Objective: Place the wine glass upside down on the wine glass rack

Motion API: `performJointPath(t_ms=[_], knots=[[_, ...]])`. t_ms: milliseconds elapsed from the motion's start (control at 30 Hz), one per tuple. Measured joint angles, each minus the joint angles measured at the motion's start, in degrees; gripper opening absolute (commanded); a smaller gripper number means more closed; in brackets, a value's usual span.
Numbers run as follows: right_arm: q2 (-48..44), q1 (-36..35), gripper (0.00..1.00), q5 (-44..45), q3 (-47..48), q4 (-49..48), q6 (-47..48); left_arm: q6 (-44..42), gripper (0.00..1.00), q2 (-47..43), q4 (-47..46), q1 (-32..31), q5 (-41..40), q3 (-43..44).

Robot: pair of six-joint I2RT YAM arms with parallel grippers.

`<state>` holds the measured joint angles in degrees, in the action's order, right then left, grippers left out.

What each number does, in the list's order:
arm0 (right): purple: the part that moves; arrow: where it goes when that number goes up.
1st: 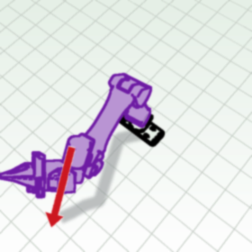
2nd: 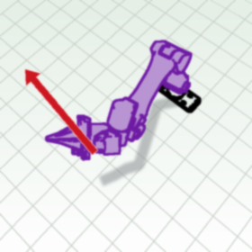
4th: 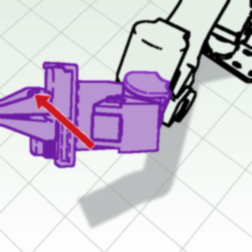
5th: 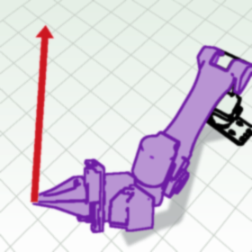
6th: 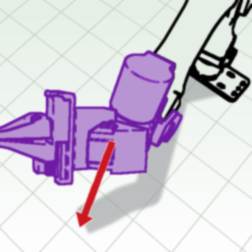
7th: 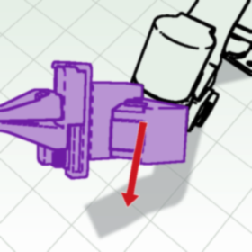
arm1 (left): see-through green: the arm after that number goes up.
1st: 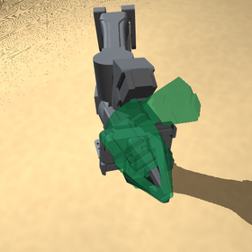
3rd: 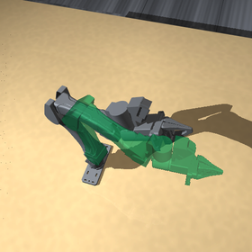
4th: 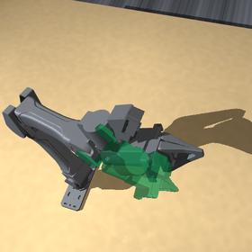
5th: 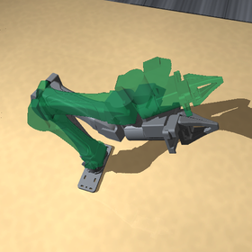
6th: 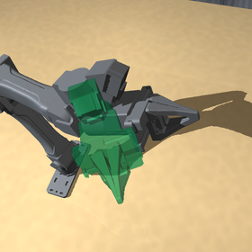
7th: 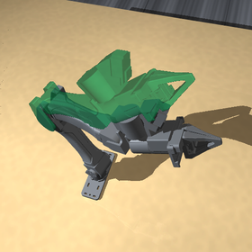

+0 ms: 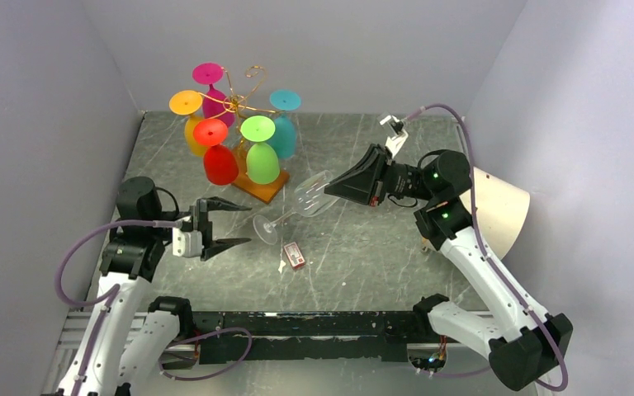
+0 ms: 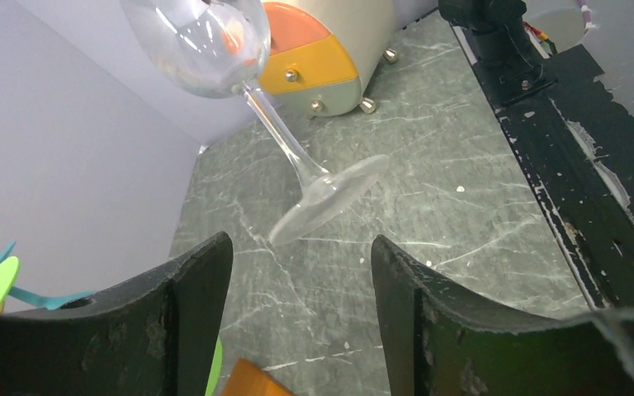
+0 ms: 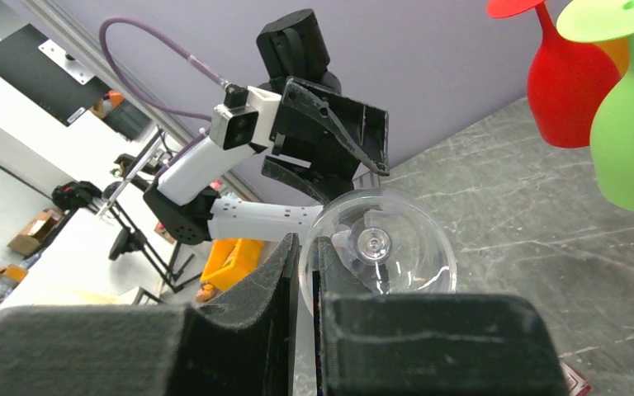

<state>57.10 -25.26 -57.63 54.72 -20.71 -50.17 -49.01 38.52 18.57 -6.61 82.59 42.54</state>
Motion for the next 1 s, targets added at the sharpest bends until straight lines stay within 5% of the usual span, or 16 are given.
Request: performJointPath(t_ms=[400,733,1000], knots=[[3.67,-2.47,0.0,0.66,0.02,-3.32,-2.32,-16.46,0.59,8.59,16.13,-2.32,2.64,9.05],[5.01,-3.67,0.0,1.07,0.02,-7.41,-4.46,-16.15,0.52,6.47,16.46,-4.15,1.36,7.32],[5.49,-4.9,0.0,1.57,0.02,-7.96,-4.87,-20.09,0.32,8.26,20.59,-4.39,1.27,8.41]])
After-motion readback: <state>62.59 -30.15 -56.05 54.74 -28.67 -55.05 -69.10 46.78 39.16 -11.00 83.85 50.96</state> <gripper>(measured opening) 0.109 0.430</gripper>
